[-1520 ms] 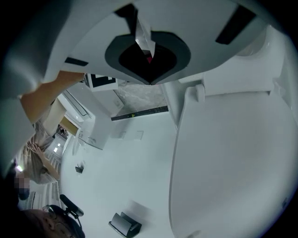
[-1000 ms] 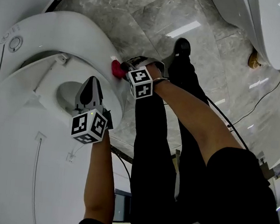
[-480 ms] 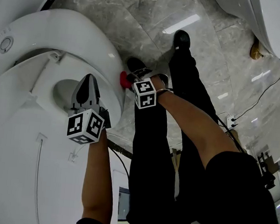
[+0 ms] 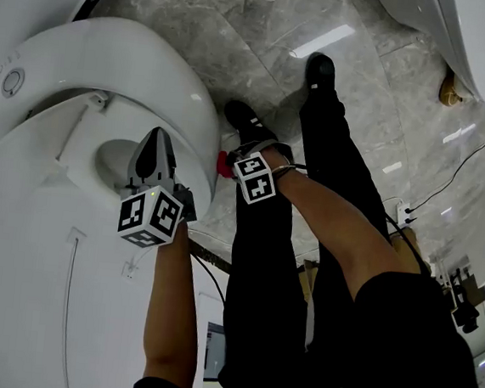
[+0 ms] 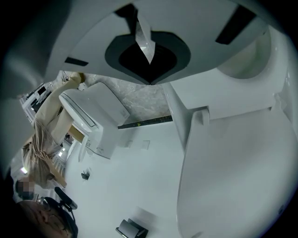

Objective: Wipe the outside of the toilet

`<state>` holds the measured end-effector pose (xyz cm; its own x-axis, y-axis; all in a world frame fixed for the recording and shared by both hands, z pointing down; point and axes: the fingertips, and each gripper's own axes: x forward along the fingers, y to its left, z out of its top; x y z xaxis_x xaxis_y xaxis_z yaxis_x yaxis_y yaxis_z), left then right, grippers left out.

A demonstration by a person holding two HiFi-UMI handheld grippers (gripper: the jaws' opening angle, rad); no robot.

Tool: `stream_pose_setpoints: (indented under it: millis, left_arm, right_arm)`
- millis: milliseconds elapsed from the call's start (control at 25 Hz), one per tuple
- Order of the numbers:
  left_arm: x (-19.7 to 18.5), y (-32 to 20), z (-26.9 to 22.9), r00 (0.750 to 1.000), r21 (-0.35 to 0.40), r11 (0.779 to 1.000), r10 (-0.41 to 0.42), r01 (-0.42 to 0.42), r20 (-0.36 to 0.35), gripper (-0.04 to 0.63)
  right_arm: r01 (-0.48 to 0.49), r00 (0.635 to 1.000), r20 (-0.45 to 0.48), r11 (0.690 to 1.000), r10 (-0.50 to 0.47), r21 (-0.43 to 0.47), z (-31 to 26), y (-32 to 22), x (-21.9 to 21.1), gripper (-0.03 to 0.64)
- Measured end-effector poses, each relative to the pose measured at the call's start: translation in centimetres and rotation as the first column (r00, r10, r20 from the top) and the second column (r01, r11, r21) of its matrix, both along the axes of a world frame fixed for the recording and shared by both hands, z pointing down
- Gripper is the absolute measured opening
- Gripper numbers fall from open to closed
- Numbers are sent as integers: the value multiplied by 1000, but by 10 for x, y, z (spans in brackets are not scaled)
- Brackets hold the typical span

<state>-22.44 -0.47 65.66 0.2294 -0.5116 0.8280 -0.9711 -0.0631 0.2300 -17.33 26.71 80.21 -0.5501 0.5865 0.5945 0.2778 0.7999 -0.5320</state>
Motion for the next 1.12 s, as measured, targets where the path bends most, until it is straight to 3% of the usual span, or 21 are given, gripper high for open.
stream_pose_setpoints:
  millis: [120,200,440,760,920,1120]
  left_arm:
    - [2,-6,-1,1000,2,1000,-20,20,5,11]
    - [5,-12,-4,1000,4,1000,-31,31,2,11]
    - [6,-41,-16,999,33,998,-52,52,3,11]
    - [-3,-85,-20,996,86,995,-63,58,60,11]
    - [-4,-99,-15,994,92,992,-90,85,54,11]
    - [-7,-107,-12,992,92,990,-113,107,53,11]
  right_arm:
    - [95,995,26,994,-94,-48,-17,5,12,140]
    - [85,996,43,996,-84,-24,-27,-21,19,140]
    - [-91,995,49,984,85,154,-26,-182,20,140]
    - [-263,965,105,896,241,359,-22,-370,-27,140]
    - [-242,970,120,882,212,404,-14,-410,-64,141]
    - [-164,985,127,853,116,495,-2,-420,-104,141]
